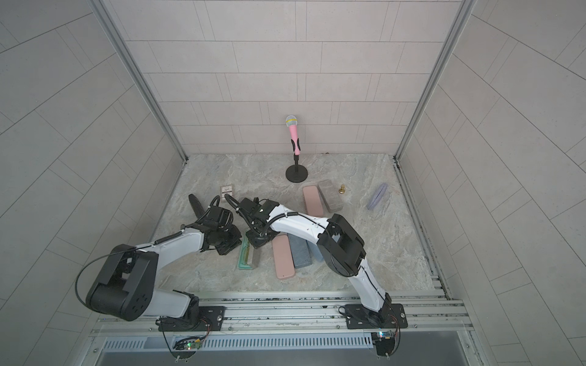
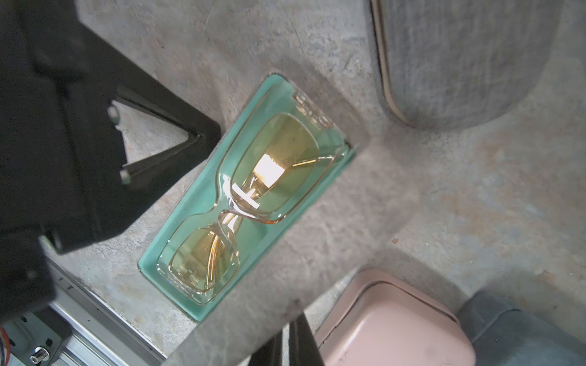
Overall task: Close the glasses case
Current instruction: Close the glasses case at the center of the board.
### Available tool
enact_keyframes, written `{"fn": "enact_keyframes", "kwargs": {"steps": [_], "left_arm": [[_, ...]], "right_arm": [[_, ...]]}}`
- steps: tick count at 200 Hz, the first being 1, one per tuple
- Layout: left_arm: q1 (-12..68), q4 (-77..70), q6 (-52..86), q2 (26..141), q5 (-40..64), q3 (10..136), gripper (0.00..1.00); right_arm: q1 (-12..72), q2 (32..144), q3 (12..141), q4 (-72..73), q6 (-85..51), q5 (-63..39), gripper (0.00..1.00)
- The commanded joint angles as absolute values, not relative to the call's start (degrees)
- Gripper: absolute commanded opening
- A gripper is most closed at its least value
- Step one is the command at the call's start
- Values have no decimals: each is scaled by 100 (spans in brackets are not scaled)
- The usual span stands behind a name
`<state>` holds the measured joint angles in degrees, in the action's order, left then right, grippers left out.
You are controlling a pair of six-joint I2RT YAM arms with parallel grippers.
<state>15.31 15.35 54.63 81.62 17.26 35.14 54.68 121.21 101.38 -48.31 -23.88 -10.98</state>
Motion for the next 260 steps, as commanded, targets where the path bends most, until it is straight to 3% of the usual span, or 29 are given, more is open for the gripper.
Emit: {"fn": "enact_keyframes", "kwargs": {"steps": [1,173,236,260], "left_arm": [[1591,1723,5547,8091,1637,3454,0],[1635,1694,5529,7990,1698,3454,0],[1611,2528,5287,7311,1307,3786,0],[1573,3123,5019,6927,1050,4065,0]], "right_arm": [[5537,12226,10281,-4698,-2465,-1170,10],[5563,12428,10246,-4263,-2751,-1413,10],[5441,11961,9778,-4112,-2895,-1065,10],[5401,11424,9306,-4008,-2974,-716,18]]}}
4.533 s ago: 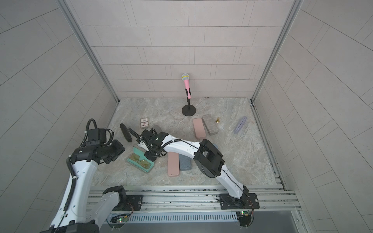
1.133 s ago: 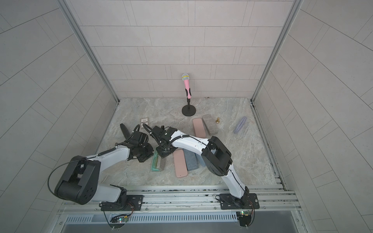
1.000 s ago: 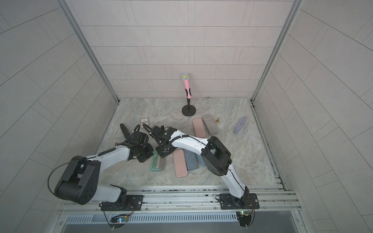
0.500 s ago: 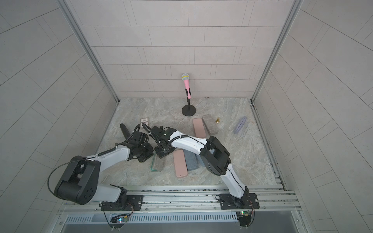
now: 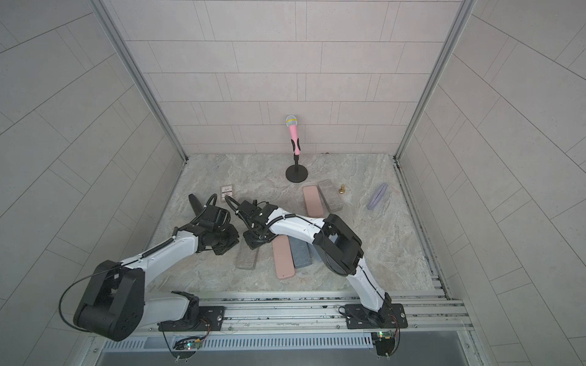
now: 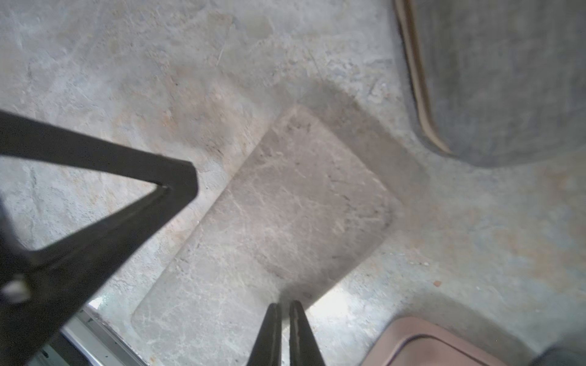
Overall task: Close the glasses case
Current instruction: Close the glasses case at the center of the board, then move the glasses case to the center of the board, then pick up the glasses case at the center of the board.
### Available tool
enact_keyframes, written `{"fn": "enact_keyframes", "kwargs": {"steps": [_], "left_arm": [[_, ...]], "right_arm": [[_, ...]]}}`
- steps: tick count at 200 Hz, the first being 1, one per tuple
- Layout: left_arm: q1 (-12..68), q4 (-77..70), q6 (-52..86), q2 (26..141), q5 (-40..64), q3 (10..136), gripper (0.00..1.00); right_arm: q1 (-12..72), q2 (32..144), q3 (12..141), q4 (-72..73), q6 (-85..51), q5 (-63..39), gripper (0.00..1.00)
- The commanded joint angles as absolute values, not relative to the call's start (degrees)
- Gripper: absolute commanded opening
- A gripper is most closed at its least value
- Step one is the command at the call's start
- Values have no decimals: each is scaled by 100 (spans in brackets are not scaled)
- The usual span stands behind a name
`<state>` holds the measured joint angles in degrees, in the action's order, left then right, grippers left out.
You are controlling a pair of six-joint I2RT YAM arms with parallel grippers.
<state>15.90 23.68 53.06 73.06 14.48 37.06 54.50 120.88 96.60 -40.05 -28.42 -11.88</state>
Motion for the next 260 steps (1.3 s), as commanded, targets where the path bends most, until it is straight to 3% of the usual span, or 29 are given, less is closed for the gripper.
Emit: {"fn": "enact_keyframes", "kwargs": {"steps": [1,15,57,79,141,260], "left_arm": [[1569,3139,5005,6909,1039,4076,0],[1564,3427,4811,6732,969,4279,0],[1590,3587,4377,6812,1215,4471,33],[1701,3333,4343,7093,1402,4296,36],[1975,3076,4339,7401,1337,4074,36],[2402,2533,4512,8094,1222,3823,29]], "right_arm": [[5399,11390,9285,-4004,-2977,-701,19],[5364,10984,8975,-4005,-3001,-442,28],[5231,10124,8417,-4658,-2953,191,62],[5190,9876,7986,-4862,-3011,451,74],[4970,9243,6921,-4521,-3325,60,81],[4831,9246,6135,-4024,-3836,-78,80]]}}
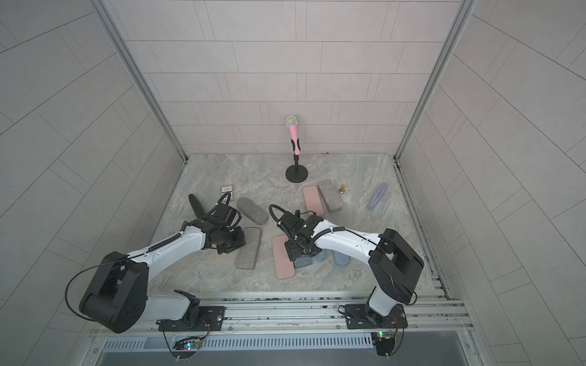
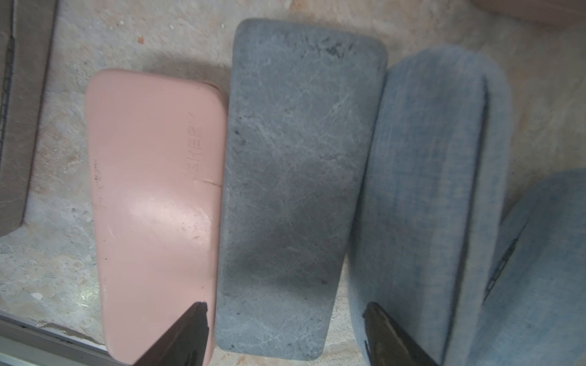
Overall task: Close the glasses case
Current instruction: Pick up the glasses case at the center of the board.
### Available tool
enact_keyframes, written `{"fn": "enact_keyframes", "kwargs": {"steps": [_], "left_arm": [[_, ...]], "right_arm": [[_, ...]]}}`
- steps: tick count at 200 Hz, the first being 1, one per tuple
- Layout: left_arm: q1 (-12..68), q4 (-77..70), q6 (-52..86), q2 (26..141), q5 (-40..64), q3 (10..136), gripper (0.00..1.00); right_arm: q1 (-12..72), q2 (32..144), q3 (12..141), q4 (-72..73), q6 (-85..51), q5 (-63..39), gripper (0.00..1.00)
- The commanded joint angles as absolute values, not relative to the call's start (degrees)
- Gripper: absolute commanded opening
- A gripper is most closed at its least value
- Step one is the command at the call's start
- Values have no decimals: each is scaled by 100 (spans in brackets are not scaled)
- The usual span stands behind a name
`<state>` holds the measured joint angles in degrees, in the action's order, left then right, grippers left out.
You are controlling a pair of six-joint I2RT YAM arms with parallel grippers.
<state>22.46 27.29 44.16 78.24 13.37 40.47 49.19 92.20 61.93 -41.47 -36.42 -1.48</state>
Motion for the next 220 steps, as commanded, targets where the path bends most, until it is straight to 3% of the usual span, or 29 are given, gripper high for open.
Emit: {"fn": "enact_keyframes", "kwargs": {"steps": [1,108,220], "left_arm": [[2405,2532,4515,8099,1217,3814,29],[2746,2173,4878,8252,1047,3353,25],[3008,1943,5010,8530,1143,3201,24]], "right_arm": [[4828,9246,6130,-4025,-3834,-74,80],[4035,8526,6068,-4530,-3414,194,82],[3504,9521,5982,-4379,-3100,-14,83]]}}
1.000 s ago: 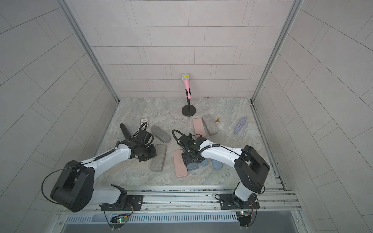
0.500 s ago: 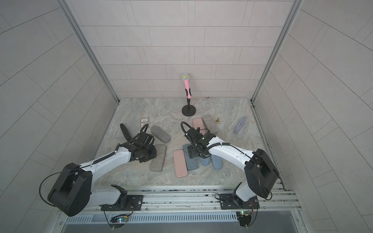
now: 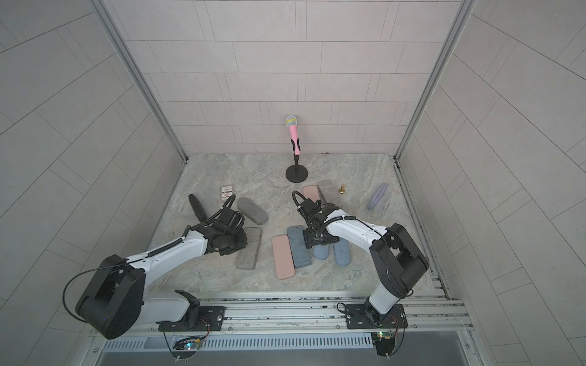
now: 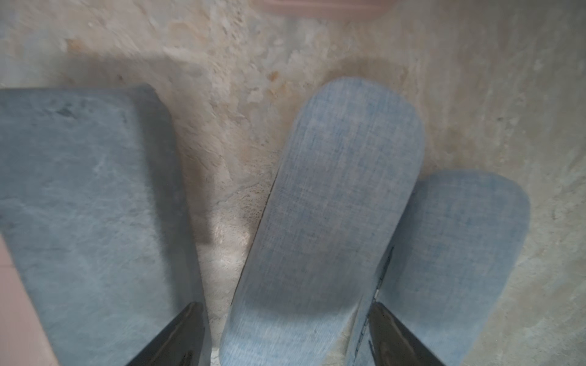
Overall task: Close the glasses case
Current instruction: Pick up the glasses case at the center of the board.
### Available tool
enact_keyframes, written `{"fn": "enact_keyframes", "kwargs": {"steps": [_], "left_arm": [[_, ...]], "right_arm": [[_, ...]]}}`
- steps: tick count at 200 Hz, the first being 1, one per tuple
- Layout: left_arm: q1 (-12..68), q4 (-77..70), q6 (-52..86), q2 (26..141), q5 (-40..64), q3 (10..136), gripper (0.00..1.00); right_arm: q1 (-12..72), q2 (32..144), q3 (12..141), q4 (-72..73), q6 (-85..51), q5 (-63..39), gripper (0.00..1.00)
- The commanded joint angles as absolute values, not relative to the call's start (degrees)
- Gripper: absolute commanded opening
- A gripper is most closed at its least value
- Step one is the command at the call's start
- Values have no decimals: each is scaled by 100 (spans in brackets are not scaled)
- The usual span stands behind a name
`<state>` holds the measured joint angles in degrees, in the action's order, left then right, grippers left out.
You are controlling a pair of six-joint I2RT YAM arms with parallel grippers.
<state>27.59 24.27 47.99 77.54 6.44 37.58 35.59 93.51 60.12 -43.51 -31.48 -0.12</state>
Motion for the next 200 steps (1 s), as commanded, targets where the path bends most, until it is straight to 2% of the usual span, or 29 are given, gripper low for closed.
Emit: {"fn": "enact_keyframes", "kwargs": {"steps": [1,21,43,52,71,93,115,154,200], "left_arm": [[3011,1943,5014,8528,1143,3205,24],[3032,1942,5022,8517,1136,3180,23],[3037,1942,5011,8542,1148,3190,23],[3042,1942,5011,8552,1146,3196,23],[3055,1925,5020,8573,1154,3197,23],[3097,1884,5075,8563,1157,3156,23],[3123,1872,5112,8544,1157,3130,22],[3238,1825,5198,8539,1182,3129,22],[3710,1645,5520,8613,1163,3163,21]], "right_arm": [[3506,9533,5979,-4374,-3101,-11,83],[3451,9632,5961,-4318,-3129,-48,82],[3441,9755,5970,-4275,-3130,-123,76],[3441,9789,5967,-4238,-3121,-150,69],[3438,9808,6006,-4253,-3120,-133,41],[3444,9680,6065,-4345,-3146,-97,31],[3448,9449,6213,-4526,-3151,-74,28],[3478,9261,6881,-4846,-3030,-120,27],[3491,10075,8117,-4933,-2789,-311,27]]}}
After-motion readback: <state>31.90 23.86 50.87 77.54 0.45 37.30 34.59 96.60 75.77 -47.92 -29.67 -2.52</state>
